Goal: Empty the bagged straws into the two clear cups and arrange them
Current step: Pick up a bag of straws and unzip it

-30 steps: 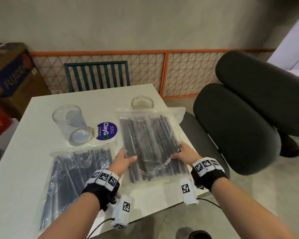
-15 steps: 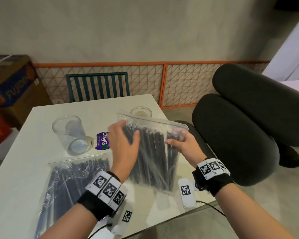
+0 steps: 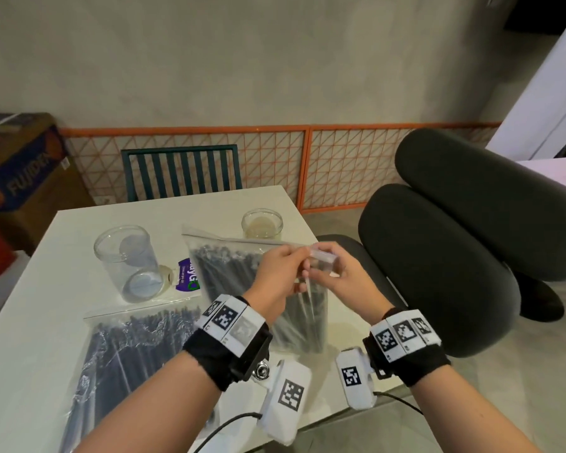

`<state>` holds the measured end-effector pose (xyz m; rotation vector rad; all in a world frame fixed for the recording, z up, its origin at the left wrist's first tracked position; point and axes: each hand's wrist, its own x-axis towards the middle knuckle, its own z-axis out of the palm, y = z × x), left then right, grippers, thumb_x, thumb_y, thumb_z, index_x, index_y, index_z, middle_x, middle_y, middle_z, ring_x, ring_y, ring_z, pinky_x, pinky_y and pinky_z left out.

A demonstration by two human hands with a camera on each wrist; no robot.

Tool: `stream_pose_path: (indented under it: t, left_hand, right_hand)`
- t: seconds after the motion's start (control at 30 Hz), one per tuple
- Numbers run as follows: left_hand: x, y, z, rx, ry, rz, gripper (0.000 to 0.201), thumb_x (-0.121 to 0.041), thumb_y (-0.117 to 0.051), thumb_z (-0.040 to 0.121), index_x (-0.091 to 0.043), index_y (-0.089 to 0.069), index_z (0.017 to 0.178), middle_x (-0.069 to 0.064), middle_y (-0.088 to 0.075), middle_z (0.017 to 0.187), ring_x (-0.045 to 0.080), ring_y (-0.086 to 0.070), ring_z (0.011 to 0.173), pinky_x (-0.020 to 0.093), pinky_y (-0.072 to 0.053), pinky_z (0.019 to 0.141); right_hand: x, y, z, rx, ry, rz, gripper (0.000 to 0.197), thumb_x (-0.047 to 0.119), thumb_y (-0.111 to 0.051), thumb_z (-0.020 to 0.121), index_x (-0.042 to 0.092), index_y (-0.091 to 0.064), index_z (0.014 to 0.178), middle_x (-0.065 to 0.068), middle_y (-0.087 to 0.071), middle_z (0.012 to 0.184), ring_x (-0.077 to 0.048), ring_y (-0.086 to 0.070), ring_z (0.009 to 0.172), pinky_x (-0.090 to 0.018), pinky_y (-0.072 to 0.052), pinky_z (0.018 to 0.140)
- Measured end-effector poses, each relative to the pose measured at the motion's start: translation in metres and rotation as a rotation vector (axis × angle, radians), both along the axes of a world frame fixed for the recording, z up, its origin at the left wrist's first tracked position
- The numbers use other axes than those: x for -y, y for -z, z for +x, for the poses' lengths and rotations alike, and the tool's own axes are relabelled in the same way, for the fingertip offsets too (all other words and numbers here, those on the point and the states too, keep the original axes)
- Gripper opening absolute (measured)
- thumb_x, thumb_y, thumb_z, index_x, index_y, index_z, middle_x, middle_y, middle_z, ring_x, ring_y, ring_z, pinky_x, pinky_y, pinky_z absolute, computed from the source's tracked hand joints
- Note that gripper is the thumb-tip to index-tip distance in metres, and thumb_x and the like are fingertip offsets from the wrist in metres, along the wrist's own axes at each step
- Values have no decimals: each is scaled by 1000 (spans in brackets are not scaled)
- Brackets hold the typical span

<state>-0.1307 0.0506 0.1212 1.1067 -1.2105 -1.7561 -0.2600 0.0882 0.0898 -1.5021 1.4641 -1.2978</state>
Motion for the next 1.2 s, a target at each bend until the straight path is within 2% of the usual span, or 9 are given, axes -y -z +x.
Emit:
stream_pose_path:
  t: [0.07,0.17,0.23,0.4,0.7,0.8,1.0,1.13,1.2]
  left_hand:
    - [-1,3,2,-13,-25,-45,17,-15,-53,92,-10,-55,76,0,-48,57,9,-43,46,20,-37,41]
    - [-11,10,-2,-26,-40,-130,19,-17,-55,92,-11,-54,74,-1,-49,55,8,-44,47,20,-39,45]
    - [-17,16,-6,-32,-49,-181,20,-18,-55,92,-11,-53,73,-2,-49,54,6,-45,46,18,-40,45]
    - [-18,22,-10,-27,-61,-216,23,-18,-53,93,-13,-55,70,-5,-51,51,3,-46,44,19,-40,47]
    - [-25,20,-10,-34,15,-162,25,-16,-50,94,-12,-53,71,-5,-44,49,6,-42,45,21,-41,50]
    - [-31,23,-6,-41,36,-196,27,-16,-50,94,-14,-53,67,-5,-45,49,6,-42,45,21,-41,50]
    - [-27,18,-4,33,126,-220,23,-17,-50,94,-12,-60,74,1,-55,60,10,-53,55,22,-45,50]
    - [-15,12,5,-11,0,-24,25,-31,-48,94,-12,-56,80,1,-50,56,12,-46,45,22,-38,40]
    - [-2,12,11,-33,-58,6,20,-26,-46,95,-14,-50,79,-1,-46,55,11,-41,44,21,-34,39]
  right_hand:
    - [-7,-19,-8,-120,65,-41,34,16,-68,83,17,-58,115,1,-64,104,-15,-61,96,-28,-50,83]
    - [-13,-43,-13,-485,171,-165,13,20,-68,83,10,-69,91,0,-65,85,-17,-61,76,-30,-49,70]
    - [-14,-50,-13,-599,191,-166,12,18,-67,83,6,-71,81,-1,-63,79,-19,-58,71,-32,-49,67]
    - [-20,-55,-9,-582,129,-10,18,28,-67,83,11,-71,84,10,-60,77,-10,-57,71,-19,-45,66]
    - [-8,-45,-4,-465,350,89,18,12,-58,88,-2,-68,83,-13,-69,81,-28,-63,82,-39,-51,78]
    - [-7,-51,-10,-413,403,76,18,13,-56,88,0,-67,82,-10,-67,77,-24,-61,77,-32,-47,70]
    - [-4,-52,7,-405,180,119,10,16,-60,87,11,-68,83,5,-65,72,-9,-60,67,-23,-47,68]
    - [2,-48,7,-399,166,87,13,14,-59,89,11,-68,81,5,-64,74,-4,-53,67,-16,-41,65]
    - [5,-46,7,-403,145,92,13,15,-59,90,11,-67,81,5,-64,76,-2,-51,65,-14,-39,64]
